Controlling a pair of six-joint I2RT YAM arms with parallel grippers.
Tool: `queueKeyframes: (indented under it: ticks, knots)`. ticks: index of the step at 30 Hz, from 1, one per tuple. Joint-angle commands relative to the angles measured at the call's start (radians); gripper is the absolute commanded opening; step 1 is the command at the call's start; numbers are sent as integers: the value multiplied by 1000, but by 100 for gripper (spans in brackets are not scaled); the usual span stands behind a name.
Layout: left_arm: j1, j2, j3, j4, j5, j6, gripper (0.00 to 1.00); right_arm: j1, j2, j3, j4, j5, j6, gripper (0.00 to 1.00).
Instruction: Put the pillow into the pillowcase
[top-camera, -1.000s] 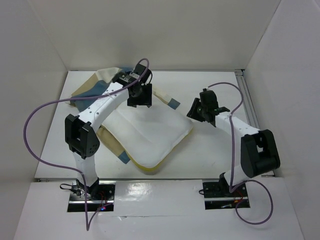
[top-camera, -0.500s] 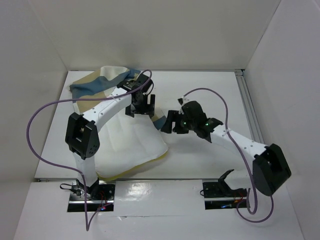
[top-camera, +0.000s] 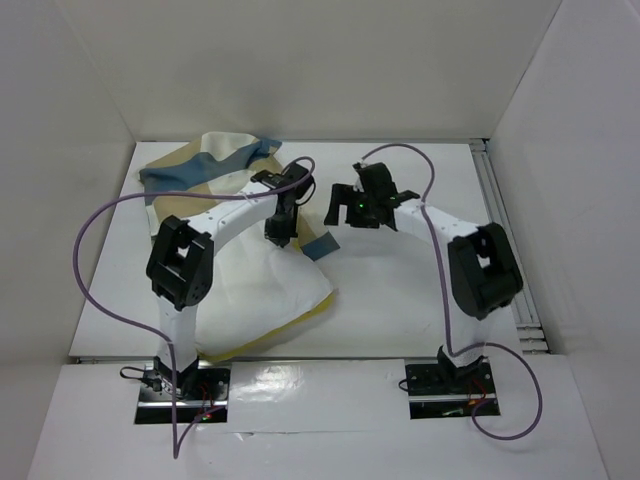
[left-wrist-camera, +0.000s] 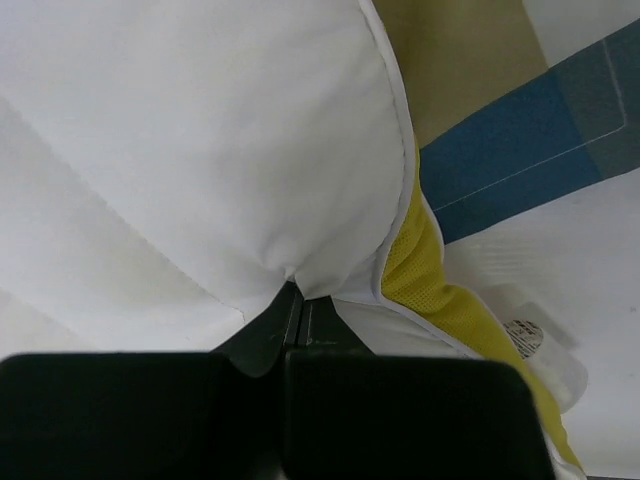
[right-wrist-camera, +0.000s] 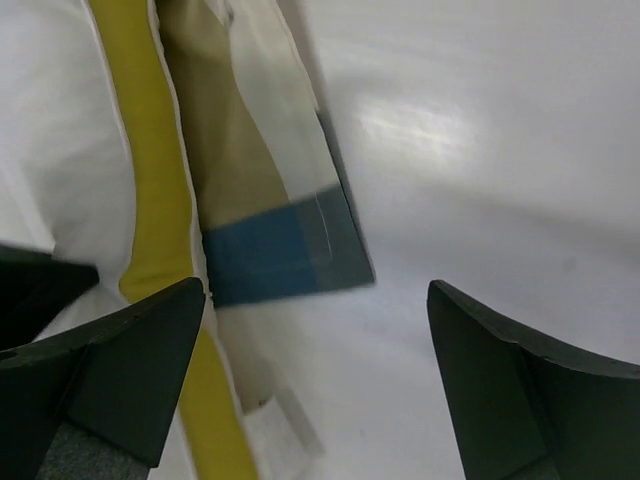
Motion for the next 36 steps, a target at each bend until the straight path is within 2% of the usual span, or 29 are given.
queueKeyframes:
  ticks: [1, 6, 11, 15, 16, 18, 20, 21, 25, 26, 27, 28, 29, 31, 32, 33, 34, 36]
  knots:
    - [19, -77, 18, -14, -45, 6, 0, 48, 121, 179, -28, 51, -115, 100]
    - [67, -203, -2, 6, 65, 19, 0, 93, 291, 291, 38, 98, -189, 100]
    - [76, -244, 7, 6, 76, 28, 0, 93, 416, 371, 67, -38, -200, 100]
    - [76, -264, 16, -6, 41, 28, 0, 93, 437, 342, 145, -167, -189, 100]
    - [76, -264, 28, -15, 40, 28, 0, 93, 427, 307, 170, -205, -177, 95]
    - [76, -264, 29, -16, 40, 28, 0, 82, 404, 267, 264, -241, -161, 58]
    - [76, -264, 29, -16, 40, 19, 0, 82, 368, 241, 309, -276, -150, 7]
    - [76, -264, 29, -16, 40, 19, 0, 82, 359, 241, 300, -294, -150, 0]
    - [106, -264, 129, -28, 8, -15, 0, 105, 234, 285, 190, -354, -170, 0]
    - [117, -276, 166, -46, -4, -15, 0, 129, 130, 285, 160, -368, -183, 0]
    - [126, -276, 218, -122, -24, -15, 0, 143, 71, 276, 73, -368, -183, 0]
    - [126, -267, 372, -185, -92, -15, 0, 161, 5, 260, 35, -368, -183, 0]
    - [126, -255, 454, -247, -125, -15, 0, 181, -138, 196, 6, -368, -163, 0]
    - [114, -243, 583, -363, -211, -15, 0, 252, -280, 94, -16, -348, -109, 0]
    - [91, -243, 626, -364, -226, -29, 0, 270, -389, -25, 3, -348, -45, 0]
    - [82, -243, 612, -364, -227, -61, 0, 280, -425, -82, 16, -357, -16, 0]
    - [73, -267, 572, -291, -251, -73, 0, 290, -445, -134, 48, -357, 7, 0]
    - [64, -316, 422, -218, -263, -139, 0, 300, -443, -245, 73, -371, 32, 0]
